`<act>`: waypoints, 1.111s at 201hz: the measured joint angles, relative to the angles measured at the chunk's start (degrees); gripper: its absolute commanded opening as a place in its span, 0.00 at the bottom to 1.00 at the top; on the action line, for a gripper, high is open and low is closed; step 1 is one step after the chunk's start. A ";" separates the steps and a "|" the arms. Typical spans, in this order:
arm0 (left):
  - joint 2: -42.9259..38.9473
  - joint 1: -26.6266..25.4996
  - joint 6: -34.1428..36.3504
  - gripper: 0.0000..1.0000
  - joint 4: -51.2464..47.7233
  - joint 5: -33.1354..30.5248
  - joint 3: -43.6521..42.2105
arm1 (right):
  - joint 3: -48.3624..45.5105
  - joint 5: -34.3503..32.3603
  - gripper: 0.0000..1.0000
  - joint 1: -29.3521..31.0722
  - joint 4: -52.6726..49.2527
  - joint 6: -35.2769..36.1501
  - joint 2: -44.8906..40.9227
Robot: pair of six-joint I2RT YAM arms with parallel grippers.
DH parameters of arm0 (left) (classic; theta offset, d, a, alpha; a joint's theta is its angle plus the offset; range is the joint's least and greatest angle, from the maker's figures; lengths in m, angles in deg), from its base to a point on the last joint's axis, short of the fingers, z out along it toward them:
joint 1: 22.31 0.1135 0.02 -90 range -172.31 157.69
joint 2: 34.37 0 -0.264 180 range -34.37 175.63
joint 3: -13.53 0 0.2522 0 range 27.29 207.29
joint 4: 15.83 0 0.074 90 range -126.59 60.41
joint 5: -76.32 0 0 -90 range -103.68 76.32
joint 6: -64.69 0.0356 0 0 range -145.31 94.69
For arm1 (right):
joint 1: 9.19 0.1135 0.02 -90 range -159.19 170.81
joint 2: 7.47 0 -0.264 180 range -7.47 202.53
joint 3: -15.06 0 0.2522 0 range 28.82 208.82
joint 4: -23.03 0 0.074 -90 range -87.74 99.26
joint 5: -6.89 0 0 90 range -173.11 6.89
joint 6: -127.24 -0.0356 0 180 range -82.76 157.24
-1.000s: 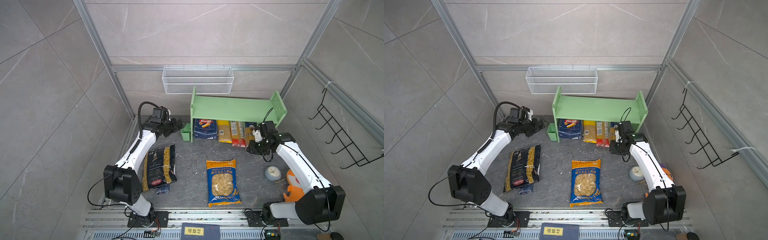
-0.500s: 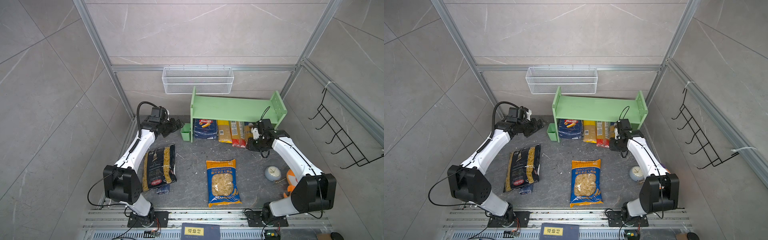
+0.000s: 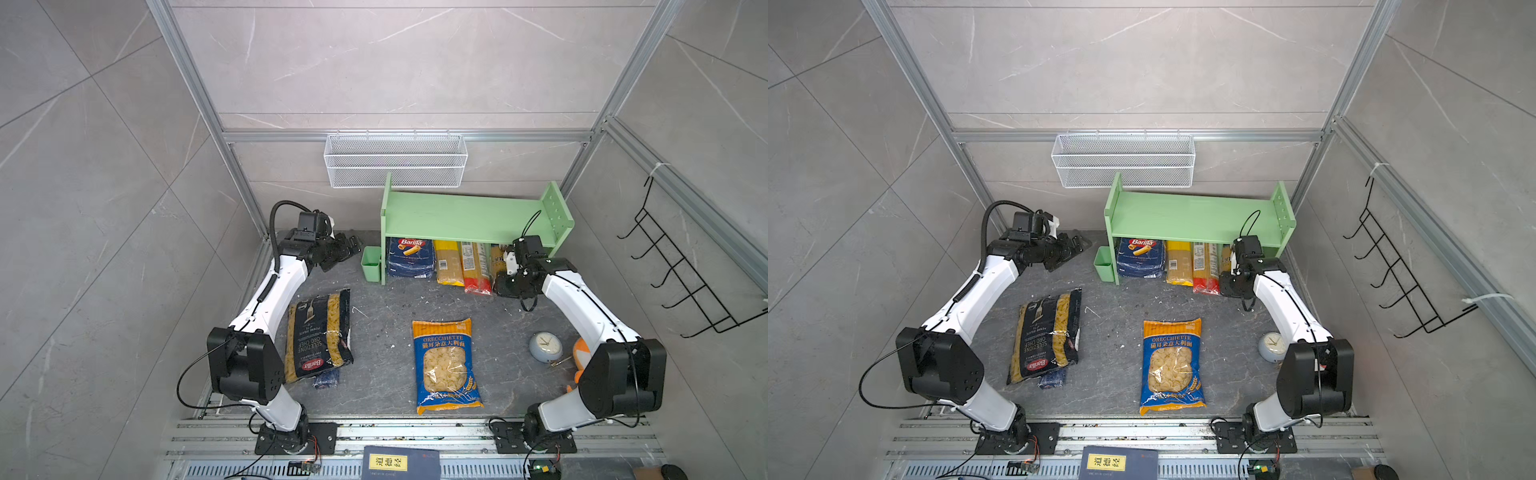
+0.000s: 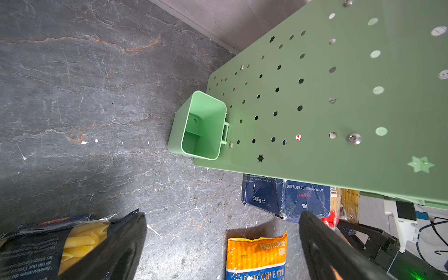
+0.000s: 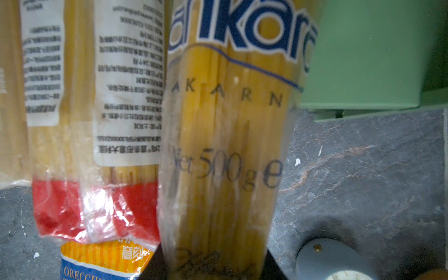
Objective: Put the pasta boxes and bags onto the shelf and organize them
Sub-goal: 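Lower the Ankara pack beside the red-labelled pack on the lower tier, open right gripper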
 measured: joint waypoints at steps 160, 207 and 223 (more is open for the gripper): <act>-0.55 0.92 1.11 1.00 -2.84 0.50 1.07 | -1.81 -0.66 0.46 -0.33 6.78 -1.42 1.38; -1.40 0.92 1.11 1.00 -3.04 0.52 1.05 | -4.02 -1.25 0.62 -0.46 9.88 -2.38 0.35; -1.75 0.92 1.11 1.00 -3.04 0.52 1.05 | -4.83 -1.53 0.63 -0.48 10.49 -2.51 -0.20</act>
